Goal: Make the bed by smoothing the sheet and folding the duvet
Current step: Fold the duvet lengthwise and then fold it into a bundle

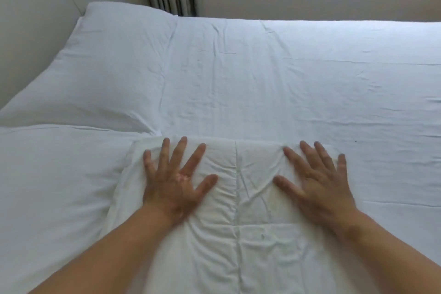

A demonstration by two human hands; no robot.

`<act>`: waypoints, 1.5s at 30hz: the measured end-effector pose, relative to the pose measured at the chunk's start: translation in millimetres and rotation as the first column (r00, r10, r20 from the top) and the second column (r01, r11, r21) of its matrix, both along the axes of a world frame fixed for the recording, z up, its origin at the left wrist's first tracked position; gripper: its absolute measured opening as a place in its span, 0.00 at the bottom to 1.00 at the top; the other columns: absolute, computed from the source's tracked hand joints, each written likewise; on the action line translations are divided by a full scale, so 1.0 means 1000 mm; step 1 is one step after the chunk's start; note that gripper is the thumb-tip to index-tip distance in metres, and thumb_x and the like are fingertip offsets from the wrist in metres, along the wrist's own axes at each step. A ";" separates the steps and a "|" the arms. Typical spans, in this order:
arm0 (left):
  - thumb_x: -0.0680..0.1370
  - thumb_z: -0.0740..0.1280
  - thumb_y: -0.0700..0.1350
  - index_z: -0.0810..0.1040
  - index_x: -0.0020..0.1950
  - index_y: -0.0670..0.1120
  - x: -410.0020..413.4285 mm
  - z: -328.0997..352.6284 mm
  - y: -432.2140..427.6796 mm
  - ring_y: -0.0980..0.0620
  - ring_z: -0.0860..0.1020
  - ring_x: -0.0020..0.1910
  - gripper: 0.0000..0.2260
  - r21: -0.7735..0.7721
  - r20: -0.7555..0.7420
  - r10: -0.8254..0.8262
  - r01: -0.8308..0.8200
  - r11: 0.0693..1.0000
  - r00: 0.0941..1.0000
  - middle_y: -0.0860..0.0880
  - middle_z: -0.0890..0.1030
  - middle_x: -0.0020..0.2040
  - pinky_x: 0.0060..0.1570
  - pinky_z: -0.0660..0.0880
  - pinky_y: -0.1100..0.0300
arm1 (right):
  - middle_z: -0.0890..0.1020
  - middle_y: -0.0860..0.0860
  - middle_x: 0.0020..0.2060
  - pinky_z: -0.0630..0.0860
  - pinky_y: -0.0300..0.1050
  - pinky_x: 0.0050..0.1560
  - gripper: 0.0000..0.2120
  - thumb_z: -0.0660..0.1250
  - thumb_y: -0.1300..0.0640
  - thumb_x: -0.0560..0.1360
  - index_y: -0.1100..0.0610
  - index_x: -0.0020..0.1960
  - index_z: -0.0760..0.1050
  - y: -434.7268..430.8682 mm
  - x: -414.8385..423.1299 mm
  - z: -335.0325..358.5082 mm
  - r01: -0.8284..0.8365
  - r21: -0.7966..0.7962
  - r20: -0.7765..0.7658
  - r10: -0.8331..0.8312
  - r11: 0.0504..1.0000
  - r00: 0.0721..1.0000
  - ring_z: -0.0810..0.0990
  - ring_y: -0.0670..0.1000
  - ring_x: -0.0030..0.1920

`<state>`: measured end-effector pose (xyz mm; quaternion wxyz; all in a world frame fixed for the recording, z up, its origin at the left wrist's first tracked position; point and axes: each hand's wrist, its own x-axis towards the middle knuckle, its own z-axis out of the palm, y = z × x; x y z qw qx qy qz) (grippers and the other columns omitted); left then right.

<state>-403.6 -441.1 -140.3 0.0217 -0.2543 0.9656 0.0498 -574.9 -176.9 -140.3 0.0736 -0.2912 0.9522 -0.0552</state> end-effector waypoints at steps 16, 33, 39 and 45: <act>0.66 0.35 0.80 0.44 0.76 0.70 -0.003 -0.070 -0.036 0.49 0.46 0.81 0.39 0.154 -0.005 0.050 -0.049 0.987 0.999 0.57 0.48 0.81 0.75 0.44 0.36 | 0.53 0.45 0.81 0.49 0.60 0.78 0.41 0.40 0.21 0.70 0.36 0.79 0.48 -0.002 -0.021 -0.061 0.061 -0.084 0.144 -0.048 0.995 0.988 0.47 0.51 0.80; 0.74 0.52 0.75 0.53 0.80 0.61 0.200 0.005 0.076 0.45 0.51 0.81 0.37 0.025 0.139 -0.489 0.490 0.871 0.861 0.51 0.53 0.82 0.70 0.53 0.27 | 0.48 0.46 0.82 0.49 0.70 0.76 0.40 0.45 0.24 0.76 0.42 0.81 0.47 0.130 0.204 0.020 -0.308 0.092 0.123 0.296 0.947 0.947 0.47 0.53 0.81; 0.74 0.50 0.74 0.52 0.80 0.60 0.188 -0.064 0.057 0.46 0.45 0.81 0.37 0.047 0.142 -0.431 0.429 0.902 0.891 0.51 0.48 0.82 0.72 0.47 0.28 | 0.47 0.46 0.82 0.44 0.67 0.77 0.39 0.45 0.26 0.76 0.41 0.81 0.44 0.107 0.199 -0.050 -0.267 0.042 0.090 0.263 0.963 0.961 0.43 0.51 0.81; 0.71 0.41 0.77 0.52 0.79 0.64 0.183 -0.004 0.076 0.49 0.44 0.81 0.39 0.131 0.193 -0.308 0.287 0.949 0.932 0.55 0.47 0.82 0.74 0.47 0.33 | 0.43 0.45 0.82 0.41 0.65 0.78 0.41 0.47 0.24 0.73 0.40 0.81 0.44 0.105 0.211 0.002 -0.191 -0.037 0.248 0.194 0.981 0.949 0.39 0.49 0.81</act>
